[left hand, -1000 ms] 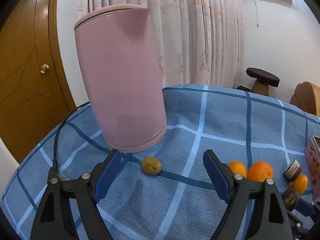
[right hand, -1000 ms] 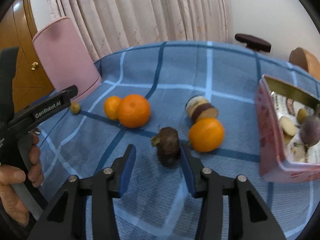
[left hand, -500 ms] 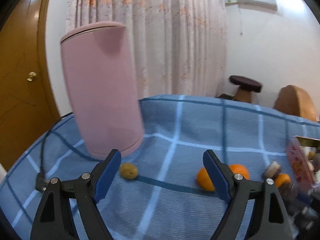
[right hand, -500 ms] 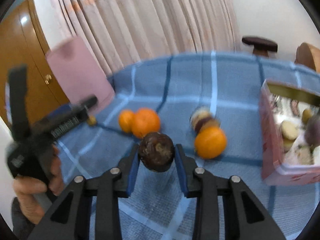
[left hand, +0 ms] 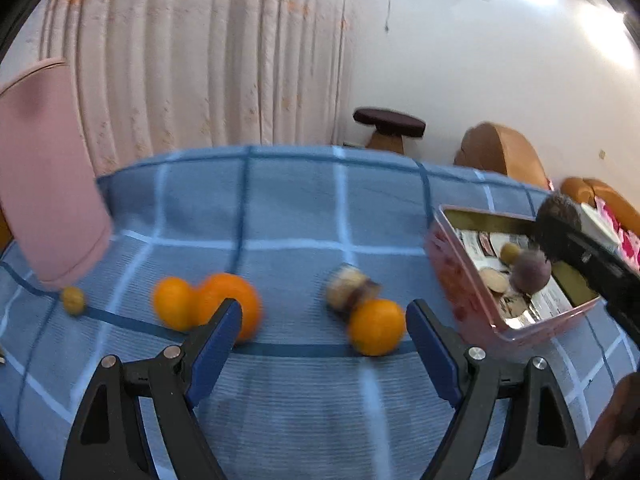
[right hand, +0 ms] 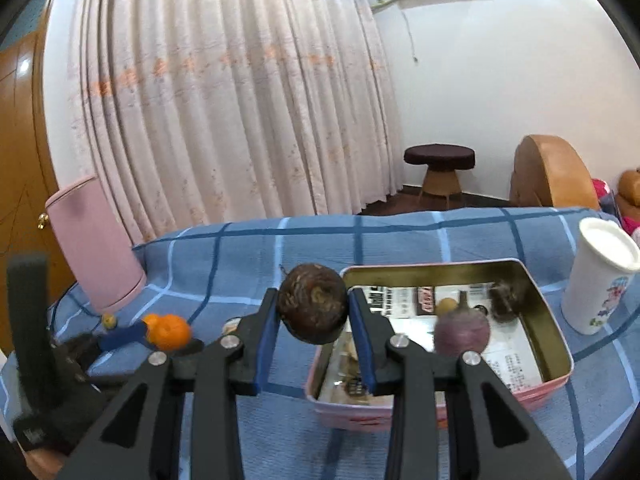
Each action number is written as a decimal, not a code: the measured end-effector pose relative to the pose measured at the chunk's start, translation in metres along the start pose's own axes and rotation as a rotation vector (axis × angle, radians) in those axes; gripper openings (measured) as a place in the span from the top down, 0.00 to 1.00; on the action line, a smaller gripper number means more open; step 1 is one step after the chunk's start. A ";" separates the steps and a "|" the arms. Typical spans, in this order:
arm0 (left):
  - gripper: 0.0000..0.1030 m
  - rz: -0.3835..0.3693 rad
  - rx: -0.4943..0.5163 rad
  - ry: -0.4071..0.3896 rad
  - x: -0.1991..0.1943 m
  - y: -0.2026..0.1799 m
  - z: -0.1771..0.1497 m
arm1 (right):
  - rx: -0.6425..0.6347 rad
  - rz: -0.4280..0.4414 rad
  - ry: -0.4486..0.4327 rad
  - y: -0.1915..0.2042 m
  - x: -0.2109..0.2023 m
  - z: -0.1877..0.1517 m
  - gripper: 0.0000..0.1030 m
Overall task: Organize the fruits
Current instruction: 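Grasp the second brown mangosteen with the right tool while the left tool grasps an orange, then carry the mangosteen and orange into the pink tin while both tools release them, then move both tools back toward the brown-banded jar and oranges on the tablecloth, then grasp the brown-banded jar with the right tool while the left tool grasps an orange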
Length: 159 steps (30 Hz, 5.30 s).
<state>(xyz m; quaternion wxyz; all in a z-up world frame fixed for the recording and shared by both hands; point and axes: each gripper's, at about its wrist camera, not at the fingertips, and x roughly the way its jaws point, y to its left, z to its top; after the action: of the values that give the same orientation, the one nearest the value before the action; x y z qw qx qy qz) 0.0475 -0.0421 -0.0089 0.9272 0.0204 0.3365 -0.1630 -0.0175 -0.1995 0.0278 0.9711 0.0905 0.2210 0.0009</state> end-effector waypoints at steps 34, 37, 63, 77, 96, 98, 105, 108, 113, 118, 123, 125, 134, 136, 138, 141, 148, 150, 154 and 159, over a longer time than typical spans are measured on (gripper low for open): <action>0.62 -0.061 -0.013 -0.158 -0.010 -0.077 0.034 | 0.077 -0.081 -0.061 -0.088 -0.018 0.017 0.64; 0.62 -0.072 0.017 -0.143 0.002 -0.101 0.039 | 0.085 -0.124 -0.044 -0.110 -0.015 0.017 0.64; 0.60 0.015 0.087 -0.073 0.044 -0.149 0.027 | 0.050 -0.116 0.123 -0.139 0.020 0.002 0.48; 0.19 0.069 0.096 -0.203 0.012 -0.142 0.022 | 0.150 -0.200 -0.087 -0.152 -0.016 0.013 0.01; 0.19 0.200 0.079 -0.222 -0.001 -0.097 0.010 | 0.088 -0.250 -0.192 -0.119 -0.023 -0.001 0.01; 0.19 0.205 0.078 -0.215 -0.001 -0.092 0.010 | 0.086 -0.258 -0.196 -0.116 -0.025 -0.002 0.01; 0.19 0.211 0.068 -0.201 -0.005 -0.070 0.006 | 0.058 -0.251 -0.195 -0.092 -0.028 -0.007 0.01; 0.19 0.222 0.062 -0.198 -0.007 -0.057 0.005 | 0.037 -0.241 -0.196 -0.077 -0.028 -0.010 0.01; 0.19 0.243 0.030 -0.179 -0.008 -0.030 0.004 | 0.024 -0.203 -0.170 -0.055 -0.022 -0.014 0.01; 0.19 0.281 0.001 -0.163 -0.009 0.001 0.002 | -0.015 -0.173 -0.144 -0.028 -0.015 -0.017 0.01; 0.19 0.338 -0.044 -0.145 -0.011 0.041 0.002 | -0.054 -0.135 -0.097 0.002 -0.001 -0.020 0.09; 0.19 0.367 -0.062 -0.141 -0.011 0.057 0.003 | -0.073 -0.113 -0.068 0.015 0.007 -0.021 0.13; 0.19 0.457 -0.202 -0.137 -0.022 0.126 0.012 | -0.107 -0.023 0.106 0.063 0.065 -0.022 0.33; 0.19 0.483 -0.215 -0.141 -0.024 0.135 0.014 | -0.133 -0.018 0.138 0.074 0.075 -0.023 0.37; 0.19 0.488 -0.222 -0.143 -0.026 0.139 0.014 | -0.169 -0.032 0.197 0.088 0.093 -0.024 0.47; 0.19 0.455 -0.205 -0.132 -0.024 0.136 0.016 | -0.166 -0.040 0.273 0.094 0.114 -0.025 0.48; 0.19 0.379 -0.102 -0.107 -0.018 0.113 0.019 | -0.139 -0.034 0.425 0.092 0.146 -0.034 0.57; 0.19 0.314 -0.074 -0.093 -0.016 0.106 0.018 | -0.134 -0.019 0.418 0.091 0.142 -0.033 0.63; 0.19 0.180 0.005 -0.061 -0.012 0.086 0.016 | -0.079 0.023 0.352 0.079 0.117 -0.031 0.63; 0.19 0.155 0.078 -0.065 -0.007 0.066 0.014 | -0.105 0.020 0.209 0.070 0.064 -0.034 0.63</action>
<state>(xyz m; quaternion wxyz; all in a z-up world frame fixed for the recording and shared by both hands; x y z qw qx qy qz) 0.0722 0.0199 0.0016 0.9461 0.0770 0.2970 -0.1042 0.0284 -0.1226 -0.0172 0.9460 0.0410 0.3199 0.0315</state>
